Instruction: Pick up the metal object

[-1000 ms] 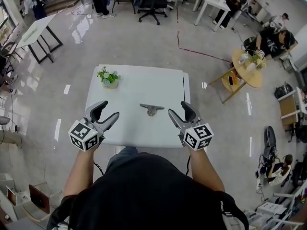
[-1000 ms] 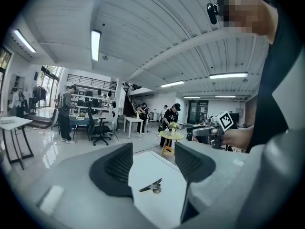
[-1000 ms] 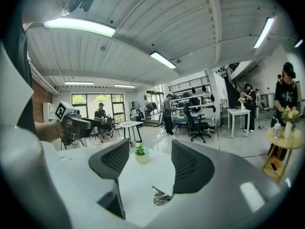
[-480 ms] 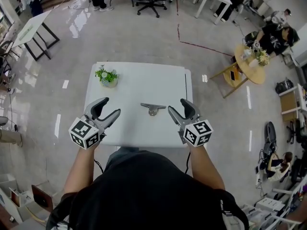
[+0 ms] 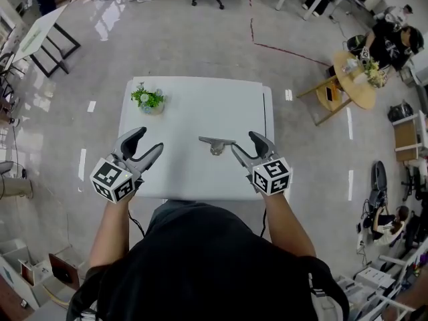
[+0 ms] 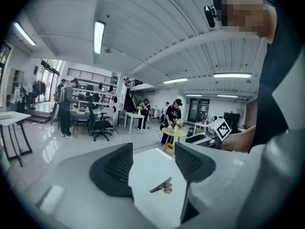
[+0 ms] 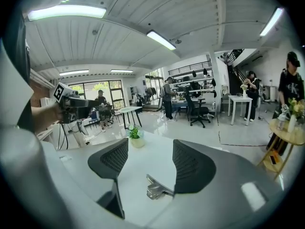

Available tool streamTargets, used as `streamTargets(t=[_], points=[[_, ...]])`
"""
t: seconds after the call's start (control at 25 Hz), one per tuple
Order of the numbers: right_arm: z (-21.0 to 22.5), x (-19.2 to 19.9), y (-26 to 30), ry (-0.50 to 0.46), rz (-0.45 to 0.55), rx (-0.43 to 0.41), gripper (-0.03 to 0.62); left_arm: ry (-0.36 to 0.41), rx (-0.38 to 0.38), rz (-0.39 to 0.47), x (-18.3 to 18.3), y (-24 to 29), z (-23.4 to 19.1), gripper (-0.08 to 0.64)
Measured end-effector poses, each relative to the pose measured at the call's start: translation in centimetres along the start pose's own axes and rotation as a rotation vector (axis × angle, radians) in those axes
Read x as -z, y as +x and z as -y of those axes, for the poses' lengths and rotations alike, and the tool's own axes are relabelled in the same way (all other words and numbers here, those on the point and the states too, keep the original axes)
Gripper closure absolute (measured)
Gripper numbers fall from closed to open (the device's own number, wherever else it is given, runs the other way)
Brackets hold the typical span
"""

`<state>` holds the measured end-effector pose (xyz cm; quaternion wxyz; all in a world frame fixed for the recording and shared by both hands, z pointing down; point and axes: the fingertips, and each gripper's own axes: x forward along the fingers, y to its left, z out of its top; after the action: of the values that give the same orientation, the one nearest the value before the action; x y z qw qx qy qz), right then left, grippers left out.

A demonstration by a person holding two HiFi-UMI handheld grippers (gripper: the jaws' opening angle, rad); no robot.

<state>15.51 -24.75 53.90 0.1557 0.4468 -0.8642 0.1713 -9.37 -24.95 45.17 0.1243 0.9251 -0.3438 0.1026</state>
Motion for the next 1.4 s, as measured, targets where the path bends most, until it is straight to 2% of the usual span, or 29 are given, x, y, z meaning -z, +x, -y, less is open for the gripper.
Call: streamTargets(t=[0.6, 1.0, 1.4], points=[[0.5, 5.5, 6.3, 0.022, -0.148, -0.04, 0.258, -0.039, -0.035, -0.041, 1.8, -0.3, -4.2, 0.296], [0.8, 9.2, 8.7, 0.045, -0.236, -0.056, 0.247, -0.068, -0.014, -0.053, 2.7, 0.7, -5.2, 0.296], [1.0, 13.8, 10.6, -0.034, -0.367, -0.052, 0.233, -0.108, 0.024, -0.069, 4.2, 1.9, -5.5, 0.296]])
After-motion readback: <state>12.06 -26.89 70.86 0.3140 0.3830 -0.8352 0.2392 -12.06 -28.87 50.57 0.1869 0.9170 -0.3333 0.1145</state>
